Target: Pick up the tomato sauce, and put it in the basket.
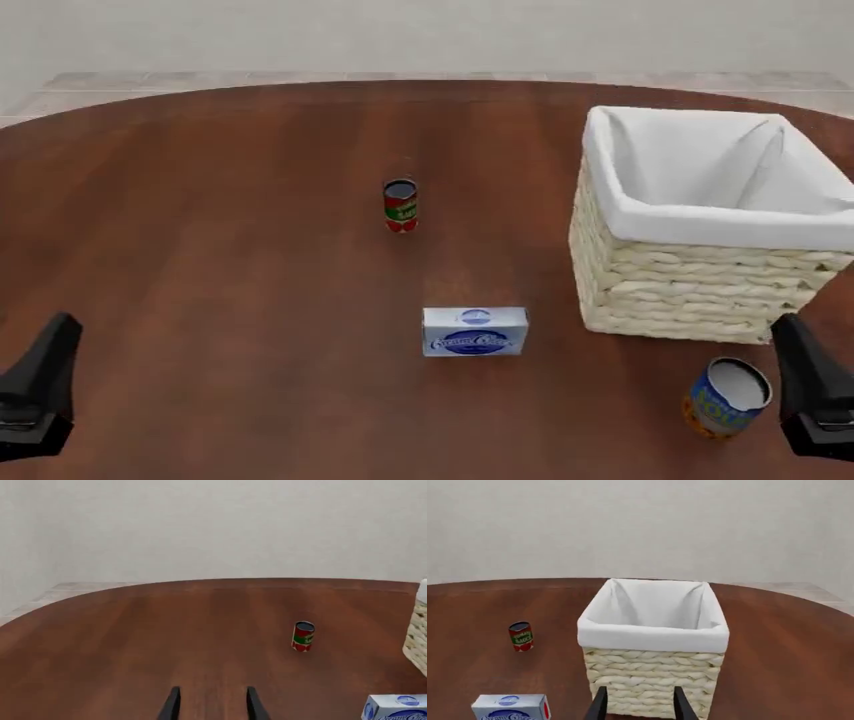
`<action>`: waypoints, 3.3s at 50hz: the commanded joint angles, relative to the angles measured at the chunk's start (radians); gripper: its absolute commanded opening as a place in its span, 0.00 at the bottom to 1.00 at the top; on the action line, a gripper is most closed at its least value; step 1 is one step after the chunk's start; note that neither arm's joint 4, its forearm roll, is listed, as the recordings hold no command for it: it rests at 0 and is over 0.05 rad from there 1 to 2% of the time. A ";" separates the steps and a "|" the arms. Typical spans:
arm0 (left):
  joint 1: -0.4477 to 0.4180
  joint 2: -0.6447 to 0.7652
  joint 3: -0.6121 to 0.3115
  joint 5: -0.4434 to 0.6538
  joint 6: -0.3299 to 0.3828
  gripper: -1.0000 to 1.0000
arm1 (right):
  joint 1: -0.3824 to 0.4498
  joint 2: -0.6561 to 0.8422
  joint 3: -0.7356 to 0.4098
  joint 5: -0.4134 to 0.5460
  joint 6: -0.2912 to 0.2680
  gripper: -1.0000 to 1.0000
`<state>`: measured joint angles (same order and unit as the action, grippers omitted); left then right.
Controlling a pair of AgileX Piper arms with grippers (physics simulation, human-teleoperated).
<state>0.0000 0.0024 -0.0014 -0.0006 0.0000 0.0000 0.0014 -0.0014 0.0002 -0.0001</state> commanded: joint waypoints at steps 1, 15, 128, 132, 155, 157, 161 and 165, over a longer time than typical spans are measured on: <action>0.000 0.005 -0.003 -0.001 0.000 1.00 | 0.002 0.004 -0.004 0.000 -0.003 1.00; 0.000 0.005 -0.003 -0.001 0.000 1.00 | 0.045 0.011 -0.003 -0.005 0.008 1.00; 0.000 0.005 -0.003 -0.001 0.000 1.00 | 0.618 0.980 -0.642 -0.108 -0.240 1.00; 0.000 0.005 -0.003 -0.001 0.000 1.00 | 0.606 1.021 -0.693 -0.092 -0.255 1.00; 0.000 0.005 -0.003 -0.001 0.000 1.00 | 0.600 1.259 -1.004 0.077 -0.213 1.00; 0.000 0.005 -0.003 -0.001 0.000 1.00 | 0.606 1.275 -1.022 0.092 -0.222 1.00; 0.000 0.005 -0.003 -0.001 0.000 1.00 | 0.608 1.307 -1.076 0.125 -0.218 1.00; 0.000 0.005 -0.003 -0.001 0.000 1.00 | 0.617 1.333 -1.097 0.139 -0.244 1.00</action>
<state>0.0000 0.0073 -0.0043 -0.0017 0.0000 0.6074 1.2521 -0.9967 0.0772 -0.2304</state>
